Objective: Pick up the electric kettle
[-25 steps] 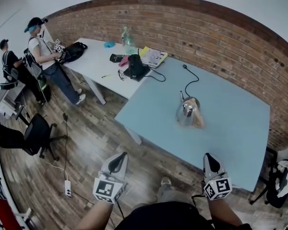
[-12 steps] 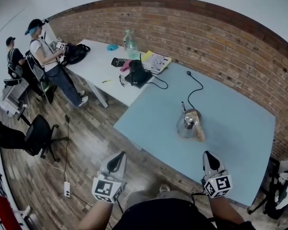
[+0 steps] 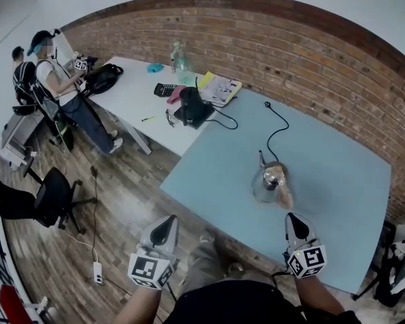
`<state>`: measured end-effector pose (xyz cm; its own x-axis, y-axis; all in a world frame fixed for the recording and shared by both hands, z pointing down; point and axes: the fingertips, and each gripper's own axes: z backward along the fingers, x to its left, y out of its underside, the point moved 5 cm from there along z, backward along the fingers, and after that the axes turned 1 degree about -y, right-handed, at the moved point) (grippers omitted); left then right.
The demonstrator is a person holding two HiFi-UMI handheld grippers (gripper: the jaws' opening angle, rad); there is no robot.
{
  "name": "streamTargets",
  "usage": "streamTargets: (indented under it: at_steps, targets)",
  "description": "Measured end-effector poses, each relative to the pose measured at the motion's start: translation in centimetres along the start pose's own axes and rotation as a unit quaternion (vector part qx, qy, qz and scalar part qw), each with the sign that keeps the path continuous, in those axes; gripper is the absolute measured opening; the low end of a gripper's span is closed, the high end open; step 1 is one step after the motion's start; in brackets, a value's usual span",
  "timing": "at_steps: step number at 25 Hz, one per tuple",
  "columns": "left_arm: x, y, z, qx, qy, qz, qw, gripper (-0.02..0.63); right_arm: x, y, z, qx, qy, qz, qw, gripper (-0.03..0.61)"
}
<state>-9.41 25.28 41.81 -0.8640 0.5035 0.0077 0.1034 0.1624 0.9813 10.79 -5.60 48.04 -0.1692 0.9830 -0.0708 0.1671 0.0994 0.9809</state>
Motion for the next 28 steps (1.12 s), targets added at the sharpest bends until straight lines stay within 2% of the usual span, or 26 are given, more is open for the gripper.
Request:
streamTargets:
  at_steps: [4, 8, 12, 17, 24, 28]
  targets:
    - [1.4, 0.6, -2.8, 0.005, 0.024, 0.005, 0.9997, 0.003, -0.4, 0.1, -0.8, 0.003, 0.027, -0.003, 1.000, 0.003]
    - [2.0, 0.0, -6.5, 0.005, 0.066, -0.002, 0.9978, 0.003, -0.9, 0.0, -1.1, 0.006, 0.056, -0.002, 0.998, 0.003]
    - [2.1, -0.8, -9.9, 0.005, 0.111, -0.007, 0.9938, 0.003, -1.7, 0.0, -2.0, 0.012, 0.085, -0.011, 0.996, 0.003]
    - [2.7, -0.5, -14.0, 0.020, 0.153, -0.013, 0.9879, 0.003, -1.8, -0.1, -4.2, 0.015, 0.099, -0.012, 0.995, 0.003]
    - [3.8, -1.5, -19.6, 0.023, 0.218, -0.024, 0.9754, 0.003, -2.2, -0.7, -6.4, 0.019, 0.151, -0.021, 0.988, 0.003]
    - [4.2, -2.4, -22.6, 0.028, 0.257, -0.033, 0.9654, 0.003, -2.1, -1.1, -7.0, 0.014, 0.187, -0.026, 0.982, 0.003]
